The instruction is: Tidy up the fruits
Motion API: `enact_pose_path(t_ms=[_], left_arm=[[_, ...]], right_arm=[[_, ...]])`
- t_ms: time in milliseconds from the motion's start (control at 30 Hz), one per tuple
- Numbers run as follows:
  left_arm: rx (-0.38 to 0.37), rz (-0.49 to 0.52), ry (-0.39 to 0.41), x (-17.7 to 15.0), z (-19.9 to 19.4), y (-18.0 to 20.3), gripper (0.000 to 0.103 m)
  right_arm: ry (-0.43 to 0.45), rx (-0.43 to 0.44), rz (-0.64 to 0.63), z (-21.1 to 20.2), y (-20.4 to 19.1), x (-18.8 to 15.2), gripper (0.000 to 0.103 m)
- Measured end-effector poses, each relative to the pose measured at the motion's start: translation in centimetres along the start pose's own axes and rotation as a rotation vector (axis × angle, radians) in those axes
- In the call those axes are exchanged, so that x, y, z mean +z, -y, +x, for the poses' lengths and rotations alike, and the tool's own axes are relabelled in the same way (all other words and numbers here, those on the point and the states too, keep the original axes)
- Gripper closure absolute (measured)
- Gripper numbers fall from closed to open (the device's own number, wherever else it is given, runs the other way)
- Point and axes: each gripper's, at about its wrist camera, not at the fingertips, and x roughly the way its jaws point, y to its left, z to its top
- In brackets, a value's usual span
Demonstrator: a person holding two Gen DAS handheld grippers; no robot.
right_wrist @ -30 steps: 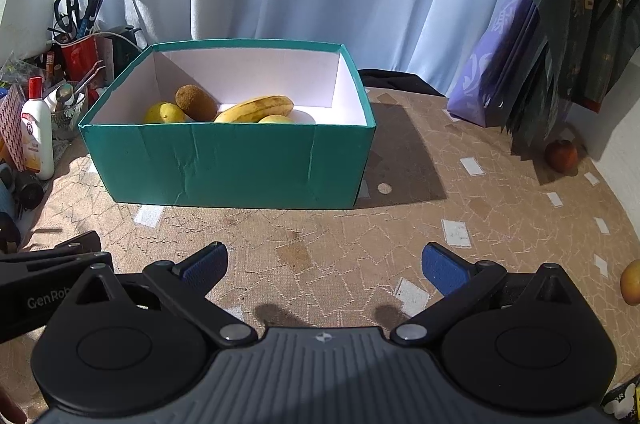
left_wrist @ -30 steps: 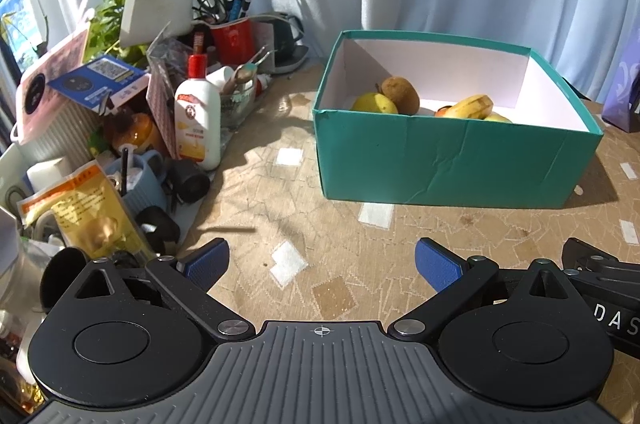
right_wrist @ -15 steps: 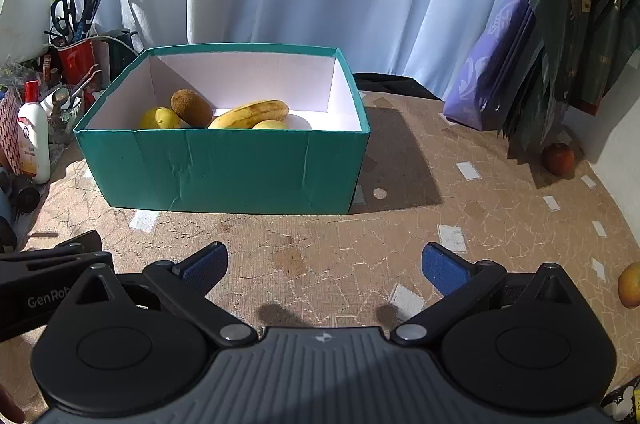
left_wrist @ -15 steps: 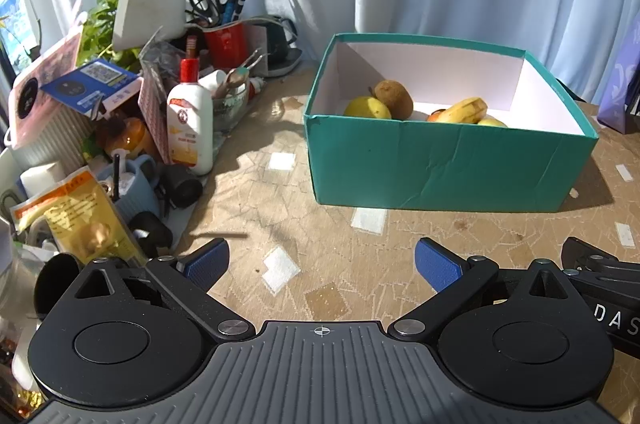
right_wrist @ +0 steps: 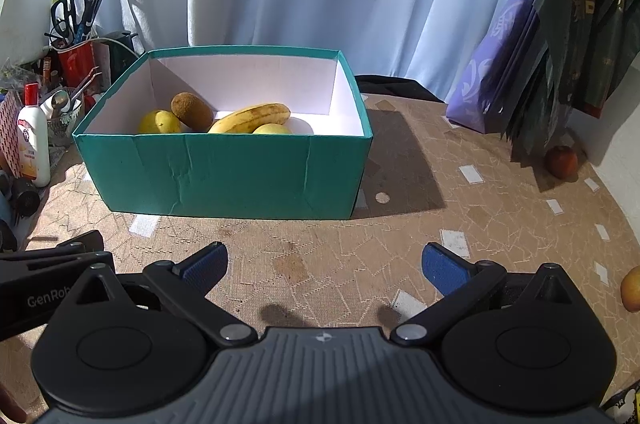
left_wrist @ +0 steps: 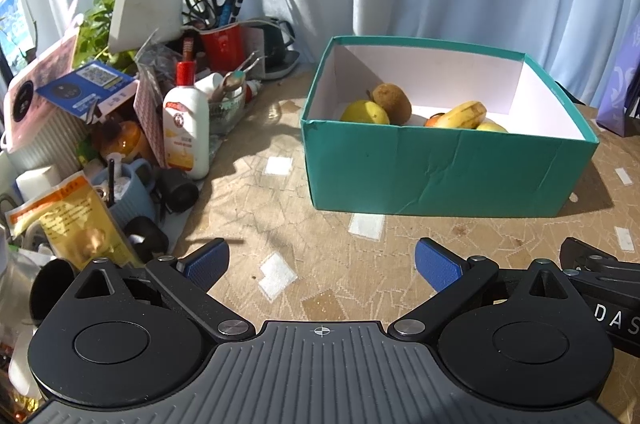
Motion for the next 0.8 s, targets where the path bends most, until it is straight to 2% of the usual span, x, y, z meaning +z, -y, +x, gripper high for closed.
enact_pose_path(t_ms=[800], left_arm=[[0.011,0.009,-0.005,0.07,0.42,0.16,0.001]], right_arm=[[0.018,0.017,-0.008,0.04,-0.09,0.18,0.000]])
